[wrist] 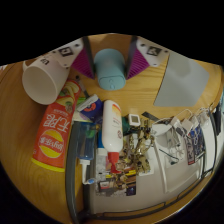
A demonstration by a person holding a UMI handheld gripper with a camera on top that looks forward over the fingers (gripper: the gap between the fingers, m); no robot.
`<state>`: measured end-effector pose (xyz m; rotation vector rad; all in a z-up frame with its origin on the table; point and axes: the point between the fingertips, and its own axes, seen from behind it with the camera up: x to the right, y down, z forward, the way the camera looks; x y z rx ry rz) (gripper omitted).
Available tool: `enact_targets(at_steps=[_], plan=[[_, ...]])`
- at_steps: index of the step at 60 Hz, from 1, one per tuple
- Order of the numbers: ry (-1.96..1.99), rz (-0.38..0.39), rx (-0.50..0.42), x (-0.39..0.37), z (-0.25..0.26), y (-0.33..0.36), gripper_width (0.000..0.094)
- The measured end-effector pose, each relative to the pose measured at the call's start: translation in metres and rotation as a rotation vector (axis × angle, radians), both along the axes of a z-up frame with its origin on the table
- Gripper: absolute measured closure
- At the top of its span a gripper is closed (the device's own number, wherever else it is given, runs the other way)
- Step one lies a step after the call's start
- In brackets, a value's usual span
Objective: Arrange mouse
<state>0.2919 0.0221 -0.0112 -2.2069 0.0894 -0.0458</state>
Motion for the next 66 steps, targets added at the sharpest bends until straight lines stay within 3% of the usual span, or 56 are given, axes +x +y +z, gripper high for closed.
enact_targets(at_steps=[1,9,10,11,15,27,39,51,57,66], plan=[[0.001,0.005,0.000,-0.001,0.000,0.000,0.0396],[-0.034,0.017,-0.013,-0.001,-0.001,0.001,0.0477],[-0.033,0.013,-0.018,-0.001,-0.002,0.000,0.0430],[-0.033,0.009,-0.021,-0.001,-0.002,0.000,0.0507],[-0.035,-0.003,-0.036,-0.002,-0.003,-0.001,0.0591],[-0.061,-0.047,-0.071,0.001,0.004,0.000,0.0589],[-0.114,-0.105,0.076,-0.024,0.112,0.021,0.0588],[-0.115,-0.045,0.222,-0.121,0.209,0.046,0.0590],[-0.103,0.010,0.229,-0.178,0.211,0.057,0.0590],[-0.074,0.057,0.152,-0.245,0.156,0.066,0.0589]])
